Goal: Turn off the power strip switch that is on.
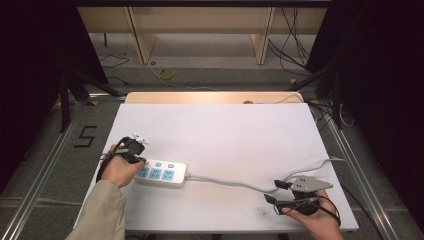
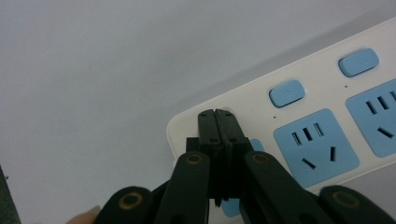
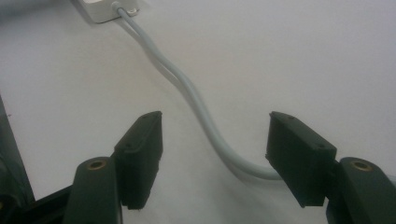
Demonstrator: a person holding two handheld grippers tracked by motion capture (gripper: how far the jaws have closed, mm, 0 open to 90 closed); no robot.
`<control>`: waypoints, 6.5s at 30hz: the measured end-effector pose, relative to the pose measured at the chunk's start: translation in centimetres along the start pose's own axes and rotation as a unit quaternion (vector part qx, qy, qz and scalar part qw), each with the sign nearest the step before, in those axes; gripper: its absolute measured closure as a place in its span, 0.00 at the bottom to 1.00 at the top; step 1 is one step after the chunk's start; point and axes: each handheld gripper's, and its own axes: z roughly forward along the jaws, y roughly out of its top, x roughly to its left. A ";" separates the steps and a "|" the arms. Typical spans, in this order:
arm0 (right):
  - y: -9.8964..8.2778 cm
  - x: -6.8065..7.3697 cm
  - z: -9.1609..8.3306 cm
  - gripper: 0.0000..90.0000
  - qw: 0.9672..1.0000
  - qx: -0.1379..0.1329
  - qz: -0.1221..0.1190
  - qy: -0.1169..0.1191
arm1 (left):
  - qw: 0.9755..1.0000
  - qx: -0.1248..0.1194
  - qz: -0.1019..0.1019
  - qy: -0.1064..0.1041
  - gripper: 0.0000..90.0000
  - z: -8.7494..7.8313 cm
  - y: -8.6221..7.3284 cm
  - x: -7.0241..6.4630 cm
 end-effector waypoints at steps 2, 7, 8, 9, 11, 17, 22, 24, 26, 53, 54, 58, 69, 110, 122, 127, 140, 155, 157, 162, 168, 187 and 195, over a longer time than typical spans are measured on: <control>0.0 0.0 0.0 0.41 1.000 0.000 0.000 0.000 | 1.000 0.003 0.002 0.000 1.00 0.0 0.1 0.0; 0.0 0.0 0.0 0.41 1.000 0.000 0.000 0.000 | 1.000 0.009 -0.002 -0.001 1.00 0.2 0.2 0.0; 0.0 0.0 0.0 0.41 1.000 0.001 0.001 -0.001 | 1.000 0.010 -0.002 -0.002 1.00 0.2 0.2 0.1; 0.0 0.0 0.0 0.41 1.000 0.000 0.000 0.000 | 1.000 0.010 -0.003 -0.002 1.00 0.2 0.2 0.1; 0.0 0.0 0.0 0.41 1.000 0.001 0.000 0.000 | 1.000 0.013 -0.005 -0.003 1.00 0.2 0.3 0.2; 0.0 0.0 0.0 0.41 1.000 0.001 0.000 0.000 | 1.000 0.016 -0.009 -0.007 1.00 0.2 0.5 0.2; 0.0 0.0 0.0 0.41 1.000 0.001 0.000 0.000 | 1.000 0.023 -0.007 -0.008 1.00 0.3 0.8 0.2; 0.0 0.0 0.0 0.41 1.000 0.001 0.001 -0.001 | 1.000 0.024 -0.007 -0.009 1.00 0.4 0.9 0.3; 0.0 0.0 0.0 0.41 1.000 0.001 0.000 0.000 | 1.000 0.025 -0.008 -0.009 1.00 0.5 0.9 0.3; 0.0 0.0 0.0 0.41 1.000 0.001 -0.001 -0.001 | 0.999 0.035 -0.001 -0.011 1.00 1.0 1.5 0.2; 0.0 0.0 0.0 0.41 1.000 0.001 0.000 -0.001 | 0.999 0.035 -0.001 -0.010 1.00 1.0 1.6 0.2; 0.0 0.0 0.0 0.41 1.000 0.001 0.000 -0.001 | 0.999 0.036 -0.002 -0.010 1.00 1.0 1.6 0.2; 0.0 0.0 0.0 0.41 1.000 0.002 -0.003 0.000 | 0.999 0.036 -0.006 -0.010 1.00 1.1 1.6 0.1; 0.0 0.0 0.1 0.41 1.000 0.000 -0.003 0.000 | 0.999 0.026 0.021 0.018 1.00 1.3 1.4 -0.3; 0.0 0.0 0.0 0.41 1.000 0.000 -0.001 0.000 | 1.000 -0.021 0.001 -0.012 1.00 0.1 1.0 0.2; 0.0 0.0 0.1 0.41 1.000 0.000 -0.001 0.000 | 0.998 -0.051 -0.002 -0.024 0.91 -0.5 1.0 -0.1; 0.0 0.0 0.0 0.41 1.000 0.001 -0.001 0.000 | 0.996 -0.087 0.000 -0.031 0.84 -1.3 1.0 -1.3; 0.0 0.0 0.0 0.41 1.000 -0.001 -0.001 0.000 | 0.988 -0.145 0.018 -0.053 0.74 -1.7 0.5 -3.3; 0.0 0.0 0.0 0.41 1.000 -0.001 -0.001 0.001 | 0.986 -0.154 0.022 -0.057 0.74 -1.8 0.4 -3.5; 0.0 0.0 0.0 0.41 1.000 -0.001 -0.001 0.001 | 0.981 -0.177 0.031 -0.074 0.69 -1.9 0.0 -4.2; 0.0 0.0 0.0 0.41 1.000 -0.001 -0.001 0.001 | 0.976 -0.195 0.040 -0.087 0.62 -1.8 -0.4 -5.3; 0.0 0.0 -0.1 0.41 1.000 -0.002 -0.001 0.002 | 0.960 -0.238 0.077 -0.129 0.40 -0.7 -2.4 -8.2; 0.0 0.1 0.0 0.41 1.000 -0.002 -0.001 0.002 | 0.958 -0.239 0.086 -0.133 0.36 -0.4 -3.7 -8.3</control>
